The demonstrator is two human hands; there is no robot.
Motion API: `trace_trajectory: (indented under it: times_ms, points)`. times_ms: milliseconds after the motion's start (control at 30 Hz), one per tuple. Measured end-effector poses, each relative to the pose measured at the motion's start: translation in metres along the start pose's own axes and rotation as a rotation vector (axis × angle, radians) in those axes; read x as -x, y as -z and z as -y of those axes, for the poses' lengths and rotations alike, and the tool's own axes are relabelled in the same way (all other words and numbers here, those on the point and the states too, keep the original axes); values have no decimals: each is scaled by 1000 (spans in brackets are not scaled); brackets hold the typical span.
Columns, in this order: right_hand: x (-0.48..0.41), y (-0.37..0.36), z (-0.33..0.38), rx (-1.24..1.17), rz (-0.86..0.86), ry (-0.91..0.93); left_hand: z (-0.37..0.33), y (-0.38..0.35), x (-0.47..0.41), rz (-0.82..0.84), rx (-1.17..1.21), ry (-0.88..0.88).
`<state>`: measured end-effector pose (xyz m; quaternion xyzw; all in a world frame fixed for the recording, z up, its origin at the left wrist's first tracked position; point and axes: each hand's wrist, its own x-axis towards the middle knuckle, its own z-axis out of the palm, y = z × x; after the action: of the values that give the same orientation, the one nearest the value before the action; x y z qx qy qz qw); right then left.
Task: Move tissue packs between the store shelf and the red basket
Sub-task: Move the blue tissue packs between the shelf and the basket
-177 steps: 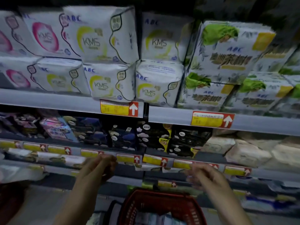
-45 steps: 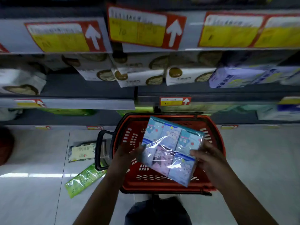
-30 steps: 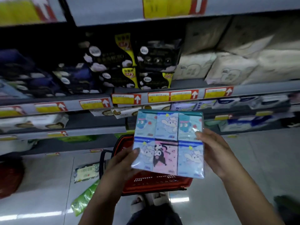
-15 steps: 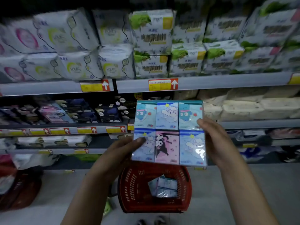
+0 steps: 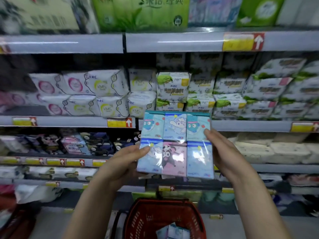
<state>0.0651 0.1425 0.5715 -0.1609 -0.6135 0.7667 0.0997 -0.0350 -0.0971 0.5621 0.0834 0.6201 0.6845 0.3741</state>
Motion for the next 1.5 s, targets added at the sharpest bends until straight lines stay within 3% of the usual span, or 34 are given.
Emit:
trace_trajectory:
  times_ms: [300, 500, 800, 933, 1100, 1267, 1500]
  points:
    - [-8, -10, 39, 134, 151, -13, -38, 14, 1, 39, -16, -145]
    - [-7, -14, 49, 91, 277, 5, -43, 21, 2, 26, 88, -219]
    - [-15, -30, 36, 17, 211, 54, -45, 22, 3, -53, 69, -218]
    - [-5, -37, 36, 144, 93, 287, -54, 29, 4, -126, 87, -121]
    - [14, -43, 41, 669, 32, 667, -57, 32, 8, -28, 257, 83]
    - [7, -35, 32, 1057, 112, 993, -54, 26, 6, -4, 331, 99]
    - [-4, -27, 37, 1448, 66, 1363, -52, 23, 6, 56, 398, 72]
